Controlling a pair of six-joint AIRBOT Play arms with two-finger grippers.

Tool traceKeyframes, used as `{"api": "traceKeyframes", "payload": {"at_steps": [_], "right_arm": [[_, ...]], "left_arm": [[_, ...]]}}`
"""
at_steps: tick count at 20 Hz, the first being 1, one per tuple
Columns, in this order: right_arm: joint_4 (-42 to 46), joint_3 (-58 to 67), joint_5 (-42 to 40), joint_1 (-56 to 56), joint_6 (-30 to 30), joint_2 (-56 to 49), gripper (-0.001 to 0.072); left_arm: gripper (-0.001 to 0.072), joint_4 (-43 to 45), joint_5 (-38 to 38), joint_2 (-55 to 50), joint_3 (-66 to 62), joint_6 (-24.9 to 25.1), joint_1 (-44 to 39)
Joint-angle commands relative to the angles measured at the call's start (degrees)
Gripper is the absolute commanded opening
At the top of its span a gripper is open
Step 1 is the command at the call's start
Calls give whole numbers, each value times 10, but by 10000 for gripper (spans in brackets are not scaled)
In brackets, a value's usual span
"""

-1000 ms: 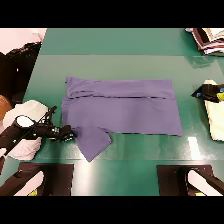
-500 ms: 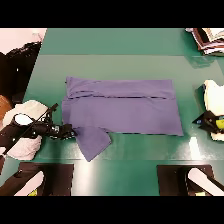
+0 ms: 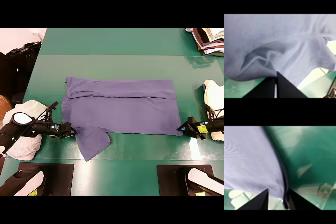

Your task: Fold the shirts.

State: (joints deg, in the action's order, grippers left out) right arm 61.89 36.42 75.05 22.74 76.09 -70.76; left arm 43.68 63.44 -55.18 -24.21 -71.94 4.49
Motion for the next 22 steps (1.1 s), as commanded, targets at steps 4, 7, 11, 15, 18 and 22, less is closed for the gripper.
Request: {"api": "traceKeyframes", "payload": {"at_steps": [4, 7, 11, 15, 18, 22], "right_arm": [[14, -4, -15, -40, -2, 36, 15], [63, -3, 21, -39, -2, 109, 15], [151, -3, 122, -39, -1, 205, 14], [163, -2, 180, -39, 23, 297, 14], [156, 45, 179, -40, 40, 299, 14], [126, 141, 132, -52, 46, 206, 14]], "left_arm": [[21, 34, 66, 1, -11, 0, 1], [21, 87, 115, 24, -30, -2, 1], [21, 108, 183, 134, -30, -54, 1], [22, 108, 290, 221, -64, -109, 1], [22, 111, 223, 220, -132, -106, 1], [22, 118, 115, 131, -179, -81, 1]]}}
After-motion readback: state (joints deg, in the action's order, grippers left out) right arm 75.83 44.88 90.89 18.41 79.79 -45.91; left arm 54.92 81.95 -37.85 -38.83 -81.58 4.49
